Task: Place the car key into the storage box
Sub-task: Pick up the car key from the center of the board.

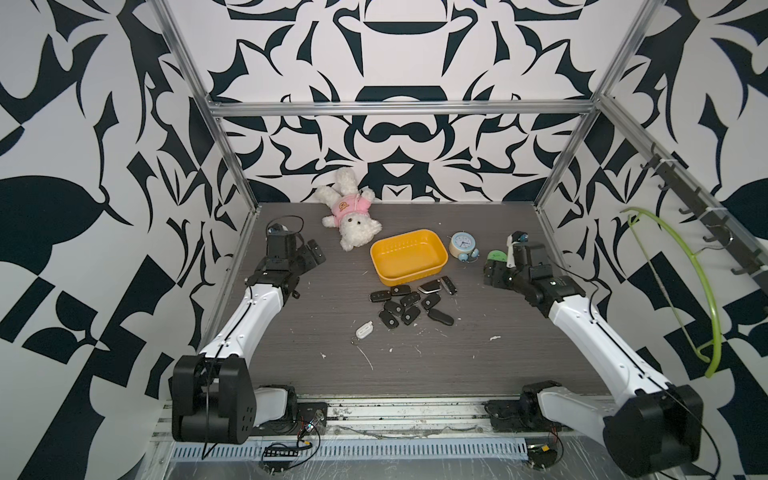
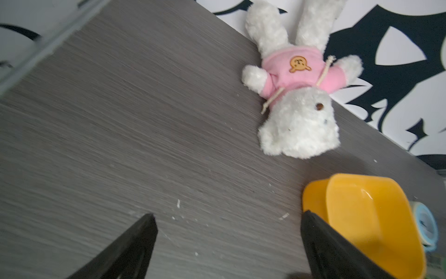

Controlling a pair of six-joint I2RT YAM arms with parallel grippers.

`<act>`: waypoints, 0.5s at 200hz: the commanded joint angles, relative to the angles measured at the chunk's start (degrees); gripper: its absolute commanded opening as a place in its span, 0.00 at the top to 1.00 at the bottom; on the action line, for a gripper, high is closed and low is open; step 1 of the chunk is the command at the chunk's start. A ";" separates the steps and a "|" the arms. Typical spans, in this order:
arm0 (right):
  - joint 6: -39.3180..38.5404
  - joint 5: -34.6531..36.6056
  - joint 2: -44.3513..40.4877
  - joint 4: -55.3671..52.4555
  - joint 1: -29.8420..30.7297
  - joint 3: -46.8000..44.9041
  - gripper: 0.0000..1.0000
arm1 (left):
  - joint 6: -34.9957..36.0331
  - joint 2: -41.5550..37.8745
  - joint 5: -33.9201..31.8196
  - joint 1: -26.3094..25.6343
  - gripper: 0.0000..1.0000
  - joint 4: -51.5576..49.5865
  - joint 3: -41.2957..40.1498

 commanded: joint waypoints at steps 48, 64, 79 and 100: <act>5.26 -7.82 4.55 -7.38 17.95 0.17 0.26 | -18.33 -3.95 2.10 -11.23 0.01 -0.68 -6.13; 2.21 -10.66 8.04 -6.67 20.08 0.79 0.27 | -18.95 -3.59 2.63 -12.10 0.01 -0.75 -6.32; -1.76 -13.06 11.84 -7.23 20.98 2.02 0.27 | -18.97 -3.04 2.93 -12.11 0.01 -1.28 -6.12; -7.11 -14.52 17.26 -9.02 21.03 4.40 0.27 | -19.11 -2.79 2.85 -12.11 0.01 -1.50 -6.02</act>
